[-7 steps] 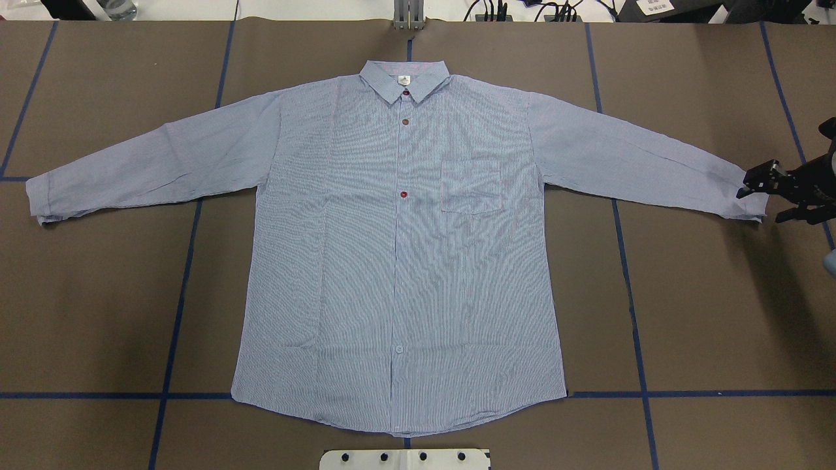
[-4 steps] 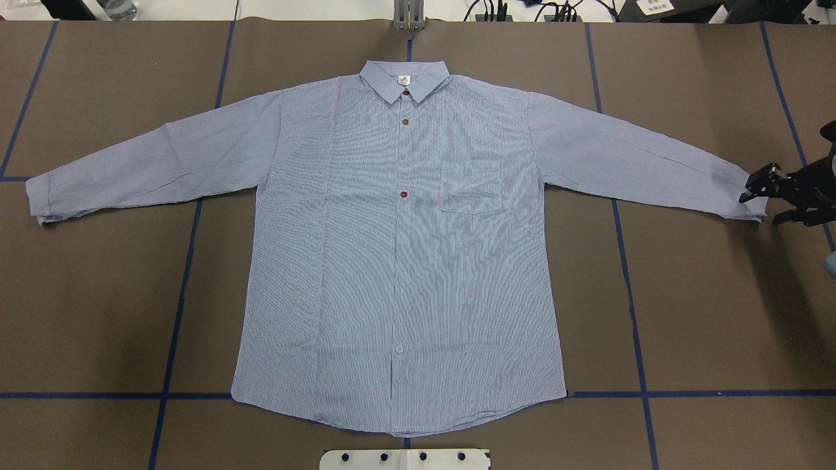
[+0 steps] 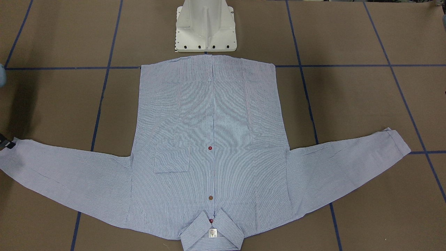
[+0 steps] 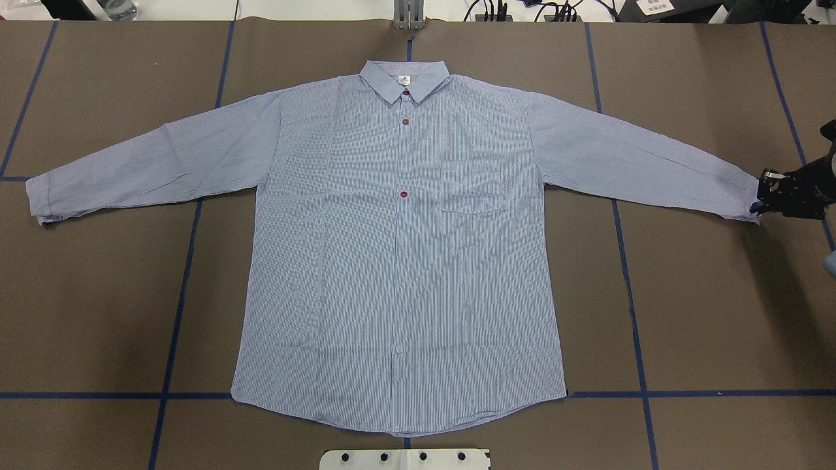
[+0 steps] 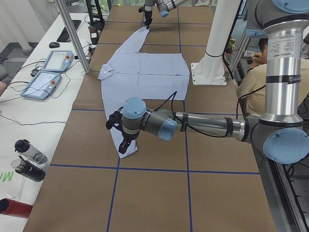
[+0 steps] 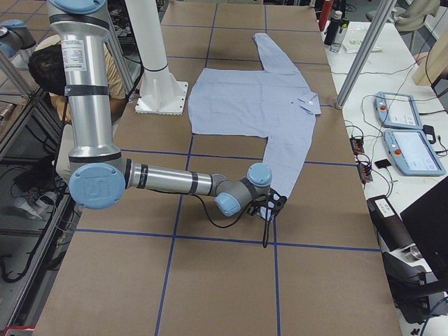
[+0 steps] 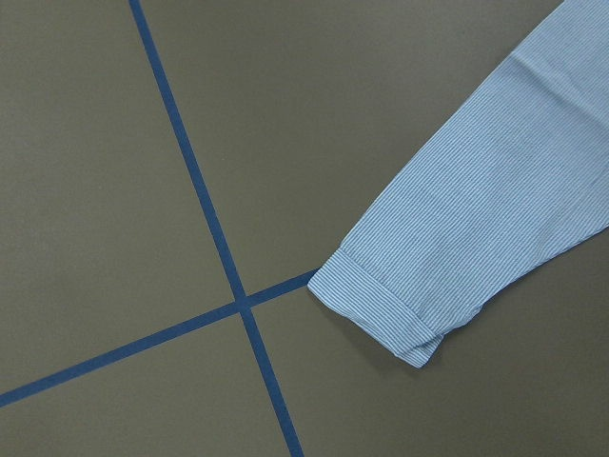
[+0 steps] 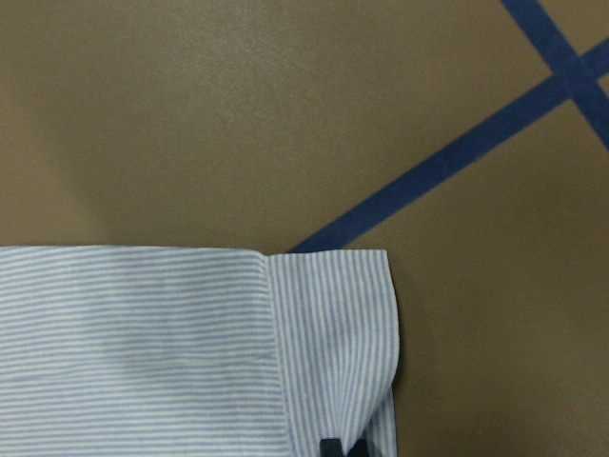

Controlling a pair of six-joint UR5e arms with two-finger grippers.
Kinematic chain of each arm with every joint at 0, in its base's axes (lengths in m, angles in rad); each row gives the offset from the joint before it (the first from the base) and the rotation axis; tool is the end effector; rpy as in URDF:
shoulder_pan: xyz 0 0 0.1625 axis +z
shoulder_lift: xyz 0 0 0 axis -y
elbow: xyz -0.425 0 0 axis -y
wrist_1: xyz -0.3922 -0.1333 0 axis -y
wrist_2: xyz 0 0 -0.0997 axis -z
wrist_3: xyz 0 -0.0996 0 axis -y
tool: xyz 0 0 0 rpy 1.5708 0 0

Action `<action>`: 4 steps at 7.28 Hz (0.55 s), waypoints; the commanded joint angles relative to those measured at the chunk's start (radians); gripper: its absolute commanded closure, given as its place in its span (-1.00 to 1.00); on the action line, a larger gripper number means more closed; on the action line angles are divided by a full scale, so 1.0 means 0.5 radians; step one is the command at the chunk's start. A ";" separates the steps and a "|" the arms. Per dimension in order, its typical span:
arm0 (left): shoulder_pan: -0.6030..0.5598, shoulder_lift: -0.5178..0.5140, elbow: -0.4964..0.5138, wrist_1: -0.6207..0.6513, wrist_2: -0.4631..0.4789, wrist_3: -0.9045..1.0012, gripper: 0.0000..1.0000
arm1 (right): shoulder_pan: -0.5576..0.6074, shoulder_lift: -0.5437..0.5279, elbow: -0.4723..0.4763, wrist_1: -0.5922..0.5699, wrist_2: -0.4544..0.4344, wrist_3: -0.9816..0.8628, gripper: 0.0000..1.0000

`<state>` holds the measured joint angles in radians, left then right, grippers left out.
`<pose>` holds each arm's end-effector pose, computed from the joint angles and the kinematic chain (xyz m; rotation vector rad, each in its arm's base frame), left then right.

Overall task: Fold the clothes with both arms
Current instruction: 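Lower the right gripper to the cuff of the sleeve nearest it and grasp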

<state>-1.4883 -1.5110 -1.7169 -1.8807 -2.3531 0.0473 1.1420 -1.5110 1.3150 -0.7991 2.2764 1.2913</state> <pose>-0.0229 -0.4881 0.5796 0.3629 0.7802 0.2766 -0.1599 -0.5151 0.6724 -0.1623 -0.8779 0.6028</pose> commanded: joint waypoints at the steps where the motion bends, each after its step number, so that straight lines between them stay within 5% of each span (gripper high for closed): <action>1: 0.001 0.000 -0.002 0.000 0.000 -0.002 -0.99 | 0.002 0.000 0.042 0.070 0.000 0.098 1.00; 4: -0.002 -0.003 -0.024 0.000 -0.003 -0.054 -0.99 | -0.023 0.146 0.189 0.126 -0.015 0.135 1.00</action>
<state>-1.4892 -1.5122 -1.7245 -1.8806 -2.3535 0.0390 1.1393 -1.4839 1.3704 -0.7370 2.2727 1.3532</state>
